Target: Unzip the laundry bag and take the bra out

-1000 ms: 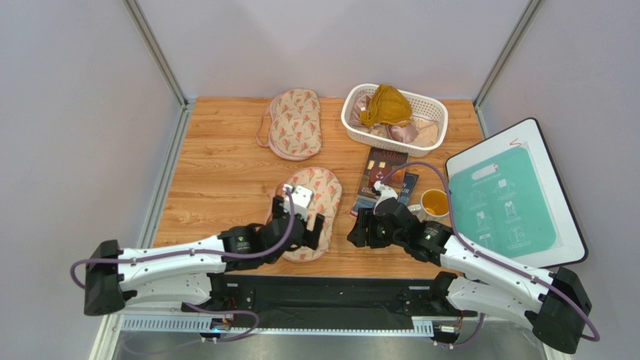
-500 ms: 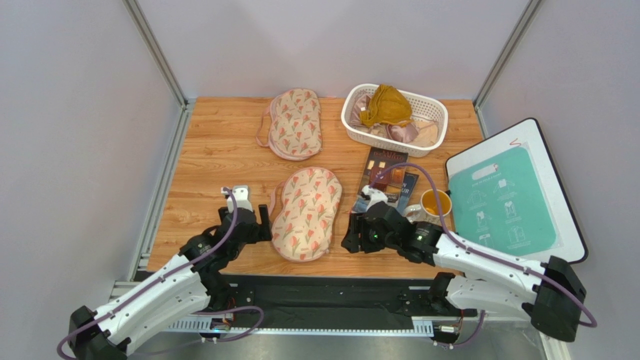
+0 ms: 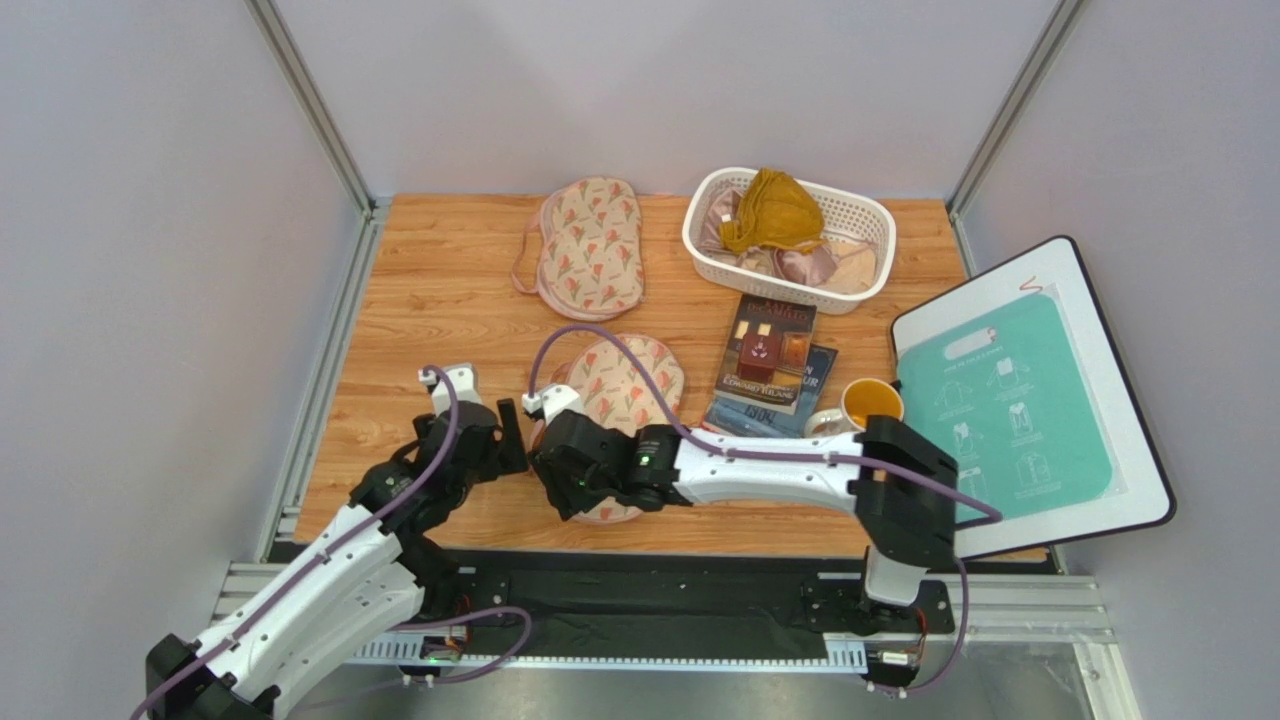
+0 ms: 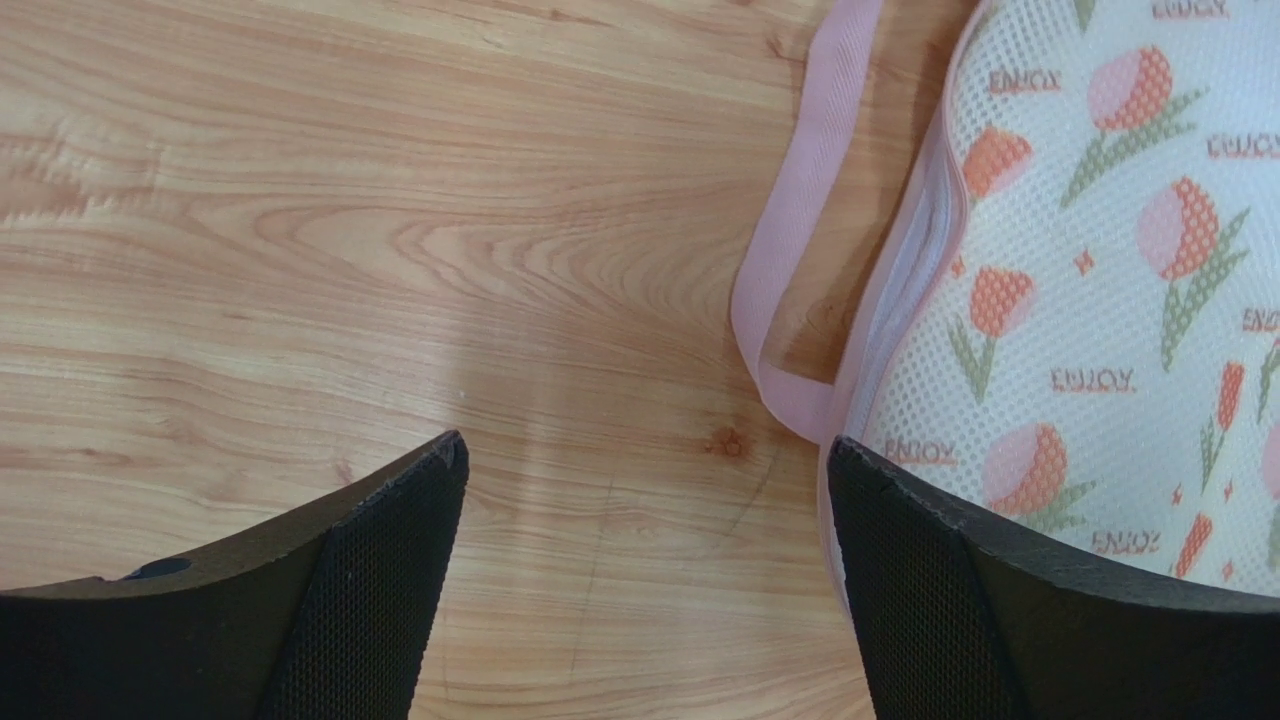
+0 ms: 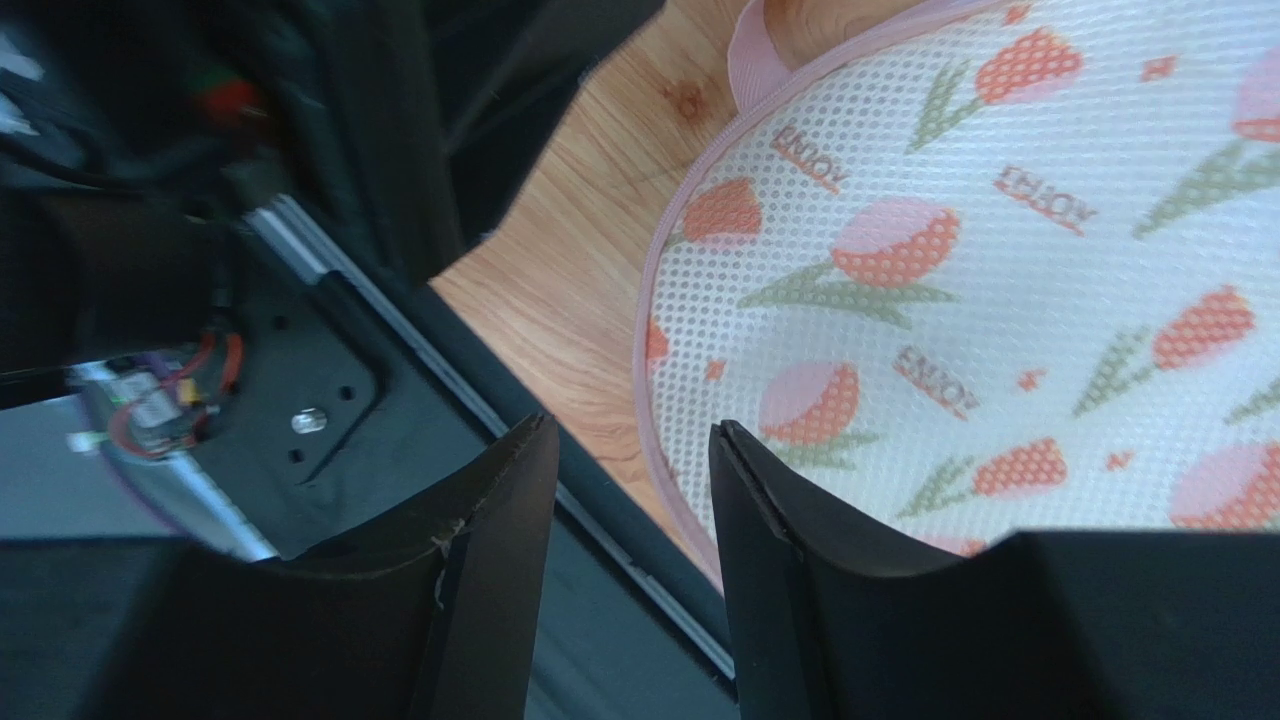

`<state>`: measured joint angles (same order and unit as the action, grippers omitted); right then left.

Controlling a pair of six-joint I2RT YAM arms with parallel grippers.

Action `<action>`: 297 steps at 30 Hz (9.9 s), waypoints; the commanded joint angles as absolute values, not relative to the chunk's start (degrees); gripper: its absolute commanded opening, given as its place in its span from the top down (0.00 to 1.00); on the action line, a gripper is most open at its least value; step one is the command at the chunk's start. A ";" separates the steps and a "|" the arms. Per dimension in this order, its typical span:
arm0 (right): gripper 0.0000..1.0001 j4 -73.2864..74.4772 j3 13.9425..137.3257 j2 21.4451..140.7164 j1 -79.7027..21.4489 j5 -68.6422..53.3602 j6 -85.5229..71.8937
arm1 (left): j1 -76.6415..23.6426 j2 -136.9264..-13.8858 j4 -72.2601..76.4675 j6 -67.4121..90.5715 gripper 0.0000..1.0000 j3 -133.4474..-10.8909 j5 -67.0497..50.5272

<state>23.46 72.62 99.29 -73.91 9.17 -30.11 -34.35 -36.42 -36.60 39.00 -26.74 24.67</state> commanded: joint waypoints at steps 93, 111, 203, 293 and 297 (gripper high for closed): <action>1.00 27.95 52.91 73.04 -79.72 43.50 -52.38 | -35.95 -58.78 -4.58 43.07 0.21 -23.20 1.23; 1.00 29.44 50.63 68.82 -80.16 45.70 -54.40 | -36.21 -65.39 -0.35 44.38 0.53 -21.53 1.23; 0.14 29.98 51.68 68.47 -81.83 39.73 -49.69 | -25.40 -35.40 -38.67 34.37 0.06 -36.02 12.50; 1.00 39.11 102.54 80.31 -26.85 5.73 -18.19 | 0.97 -34.98 -42.01 14.68 0.02 -46.06 -4.13; 1.00 40.51 107.31 85.59 -17.60 0.89 -19.86 | 0.97 -35.24 -41.92 14.59 0.02 -46.05 -5.09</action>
<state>37.67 102.08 80.88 -24.18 10.48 -18.83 0.49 -35.16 -43.70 15.92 -46.41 -3.49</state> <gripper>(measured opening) 0.038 0.982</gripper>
